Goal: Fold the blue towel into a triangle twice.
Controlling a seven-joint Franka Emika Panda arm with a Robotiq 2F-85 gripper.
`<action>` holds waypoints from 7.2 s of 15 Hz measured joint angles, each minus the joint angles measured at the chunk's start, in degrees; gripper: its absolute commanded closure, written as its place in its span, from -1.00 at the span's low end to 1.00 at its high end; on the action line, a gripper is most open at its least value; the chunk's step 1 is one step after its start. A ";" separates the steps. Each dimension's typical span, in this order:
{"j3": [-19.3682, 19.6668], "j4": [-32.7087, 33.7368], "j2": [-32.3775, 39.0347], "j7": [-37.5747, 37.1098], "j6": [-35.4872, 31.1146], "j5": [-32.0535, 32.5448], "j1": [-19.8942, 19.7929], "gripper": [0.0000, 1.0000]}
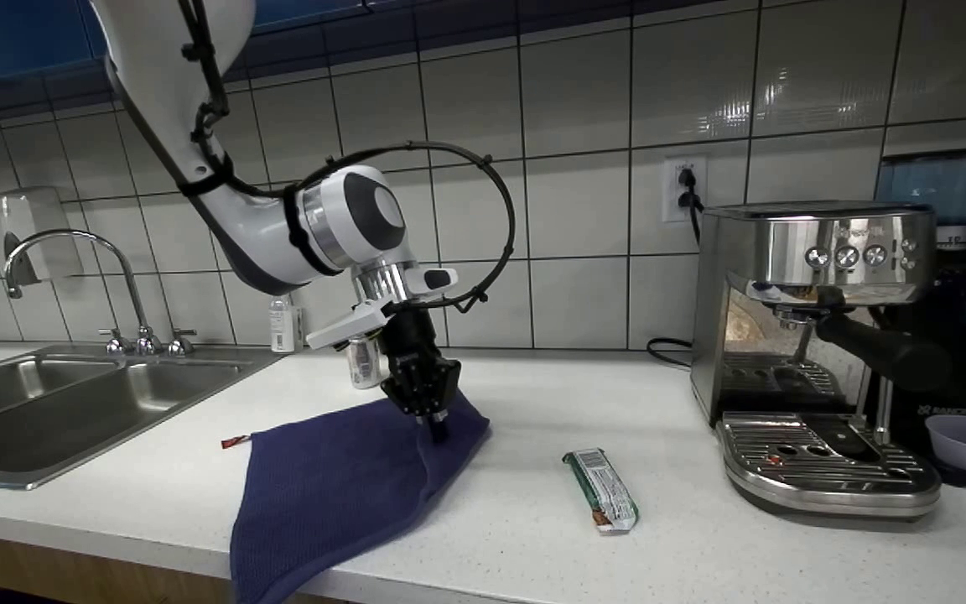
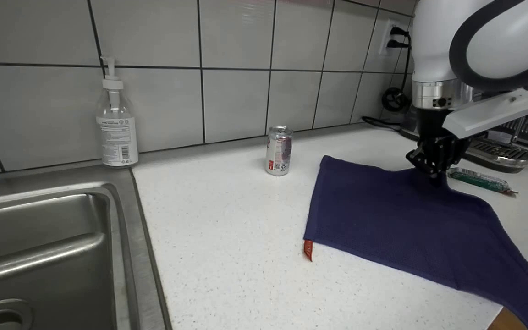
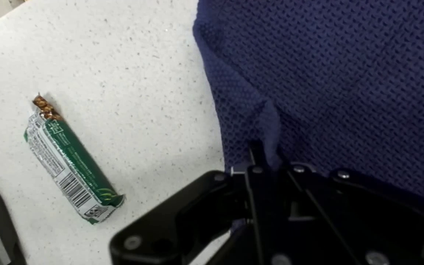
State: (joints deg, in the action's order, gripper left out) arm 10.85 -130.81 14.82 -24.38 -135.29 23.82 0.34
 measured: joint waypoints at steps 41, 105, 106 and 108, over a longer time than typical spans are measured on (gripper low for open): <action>-15.23 -1.50 -5.16 3.49 0.68 -12.58 8.70 0.97; -15.87 0.46 -2.47 3.70 3.57 -14.74 10.21 -1.00; -15.80 -0.38 -3.16 4.08 3.69 -15.15 10.02 -1.00; -15.56 -2.26 -4.75 5.27 3.98 -16.16 9.61 -1.00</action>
State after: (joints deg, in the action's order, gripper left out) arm -4.71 -133.08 10.07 -19.11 -131.31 7.66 9.96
